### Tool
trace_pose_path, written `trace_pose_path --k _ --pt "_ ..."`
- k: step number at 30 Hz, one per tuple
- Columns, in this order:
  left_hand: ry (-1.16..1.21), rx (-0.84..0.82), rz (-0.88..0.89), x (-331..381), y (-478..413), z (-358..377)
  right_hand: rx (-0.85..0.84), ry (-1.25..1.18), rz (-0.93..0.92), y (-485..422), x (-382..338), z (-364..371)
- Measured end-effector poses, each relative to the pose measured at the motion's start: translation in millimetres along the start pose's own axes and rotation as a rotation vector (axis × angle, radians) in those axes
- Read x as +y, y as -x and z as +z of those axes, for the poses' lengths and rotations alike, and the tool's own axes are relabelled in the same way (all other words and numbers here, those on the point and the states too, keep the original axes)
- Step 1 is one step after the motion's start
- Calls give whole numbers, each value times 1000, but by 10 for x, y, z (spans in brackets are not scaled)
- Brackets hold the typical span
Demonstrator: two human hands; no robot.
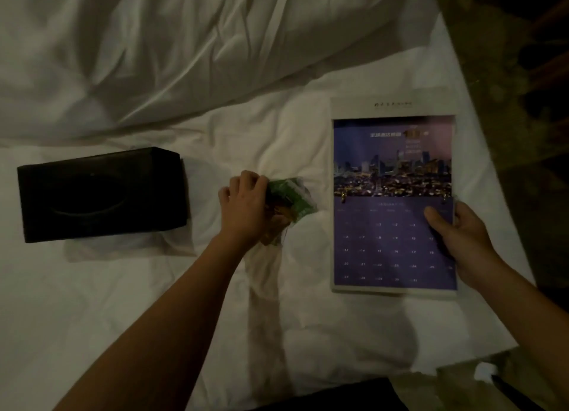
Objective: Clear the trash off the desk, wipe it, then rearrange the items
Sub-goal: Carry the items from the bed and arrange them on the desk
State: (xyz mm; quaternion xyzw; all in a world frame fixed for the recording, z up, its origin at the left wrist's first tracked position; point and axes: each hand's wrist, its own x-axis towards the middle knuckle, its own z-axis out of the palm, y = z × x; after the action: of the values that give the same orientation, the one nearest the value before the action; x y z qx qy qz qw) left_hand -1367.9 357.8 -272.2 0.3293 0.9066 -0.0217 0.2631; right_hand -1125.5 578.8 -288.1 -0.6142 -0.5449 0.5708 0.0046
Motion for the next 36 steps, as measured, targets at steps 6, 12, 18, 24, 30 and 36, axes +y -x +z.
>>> trace_pose_path --k 6,12,18,24,30,36 --pt "239 -78 -46 -21 -24 -7 169 -16 52 33 -42 131" --pt "631 -54 -134 -59 138 73 405 80 -4 217 42 343" --pt "964 -51 -220 -6 376 7 412 -36 -19 688 164 266" --pt "1067 -78 -138 66 787 -320 432 -105 -18 1303 117 259" --pt "1065 -35 -50 -20 1518 -773 420 -129 -85 2222 76 132" --pt "1055 -77 46 32 2377 -1062 508 -263 -80 3333 127 -83"
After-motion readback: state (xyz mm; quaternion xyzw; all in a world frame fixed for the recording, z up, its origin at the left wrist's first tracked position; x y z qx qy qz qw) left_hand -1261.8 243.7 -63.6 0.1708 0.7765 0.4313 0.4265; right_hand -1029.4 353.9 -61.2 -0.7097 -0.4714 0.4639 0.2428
